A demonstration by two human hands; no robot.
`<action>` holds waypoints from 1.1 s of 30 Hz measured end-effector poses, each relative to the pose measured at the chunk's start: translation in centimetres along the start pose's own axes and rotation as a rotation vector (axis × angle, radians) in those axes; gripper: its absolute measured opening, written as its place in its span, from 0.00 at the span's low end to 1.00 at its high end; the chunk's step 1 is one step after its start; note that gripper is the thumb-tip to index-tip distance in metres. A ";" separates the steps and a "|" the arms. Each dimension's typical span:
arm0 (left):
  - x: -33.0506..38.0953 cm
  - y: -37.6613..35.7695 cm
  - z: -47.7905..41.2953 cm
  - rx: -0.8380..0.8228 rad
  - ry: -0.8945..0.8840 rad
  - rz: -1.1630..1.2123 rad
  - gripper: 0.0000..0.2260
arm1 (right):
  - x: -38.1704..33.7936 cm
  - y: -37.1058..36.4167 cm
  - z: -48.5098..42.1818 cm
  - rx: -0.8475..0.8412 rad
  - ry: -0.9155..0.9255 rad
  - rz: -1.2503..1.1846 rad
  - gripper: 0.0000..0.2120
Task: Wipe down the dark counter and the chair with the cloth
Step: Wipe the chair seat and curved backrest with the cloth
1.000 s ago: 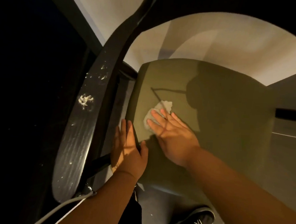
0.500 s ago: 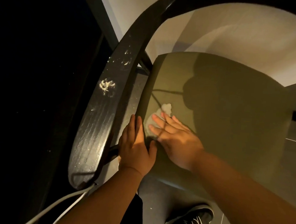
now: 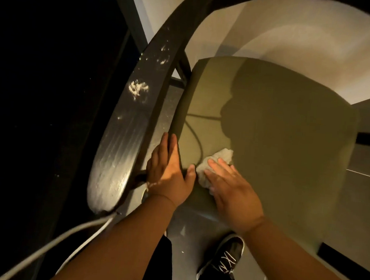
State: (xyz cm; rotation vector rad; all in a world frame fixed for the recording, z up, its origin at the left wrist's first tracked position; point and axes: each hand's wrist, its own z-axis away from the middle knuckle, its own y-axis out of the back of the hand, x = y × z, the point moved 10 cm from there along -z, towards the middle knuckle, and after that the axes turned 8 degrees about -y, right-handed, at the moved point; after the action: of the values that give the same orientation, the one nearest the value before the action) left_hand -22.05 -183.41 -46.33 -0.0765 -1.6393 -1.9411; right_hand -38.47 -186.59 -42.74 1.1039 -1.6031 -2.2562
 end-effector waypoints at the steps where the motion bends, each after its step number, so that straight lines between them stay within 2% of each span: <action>1: -0.1 0.0 0.0 0.007 -0.001 0.005 0.42 | 0.9 0.2 0.4 -0.012 0.028 0.039 0.23; 3: 0.0 -0.1 0.2 -0.003 -0.010 0.007 0.42 | 3.6 0.9 1.0 -0.004 -0.018 0.091 0.24; 5: 0.4 0.1 0.3 -0.004 -0.015 -0.020 0.41 | 5.9 2.3 1.8 0.058 -0.147 0.075 0.22; 9: 0.5 0.0 1.0 -0.016 -0.013 -0.052 0.40 | 5.8 2.0 4.4 0.169 -0.372 -0.094 0.23; 11: 0.3 -0.6 2.6 -0.027 -0.035 -0.069 0.38 | 2.8 -0.1 4.6 0.159 -0.335 -0.164 0.23; 14: -0.1 -2.7 7.4 -0.081 -0.097 -0.108 0.38 | -3.7 -4.6 5.2 0.016 -0.150 -0.177 0.24; 16: -0.6 -3.5 10.6 -0.148 -0.117 -0.042 0.39 | -5.4 -6.1 5.7 -0.041 -0.129 -0.193 0.24; 20: -2.7 -2.6 14.9 -0.264 -0.136 0.008 0.32 | -6.5 -3.4 5.2 -0.058 -0.102 -0.274 0.25; 22: -3.9 -0.7 16.4 -0.275 -0.096 0.013 0.32 | -8.1 -1.2 4.8 -0.073 -0.117 -0.322 0.23; 26: -5.5 6.0 18.3 -0.173 0.010 0.087 0.33 | -11.8 5.4 3.7 0.026 -0.185 -0.390 0.20; 29: -6.1 11.6 18.5 -0.010 0.088 0.159 0.25 | -16.0 10.0 2.3 0.069 -0.086 -0.427 0.19; 33: -5.7 17.4 17.7 0.191 0.193 0.291 0.23 | -21.5 14.8 1.1 0.171 0.070 -0.391 0.17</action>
State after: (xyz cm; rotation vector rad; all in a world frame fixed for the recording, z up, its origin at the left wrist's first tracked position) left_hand -14.89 -166.12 -29.06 -0.0478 -1.5794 -1.5199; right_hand -27.90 -180.73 -19.61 1.6484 -1.7007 -2.3009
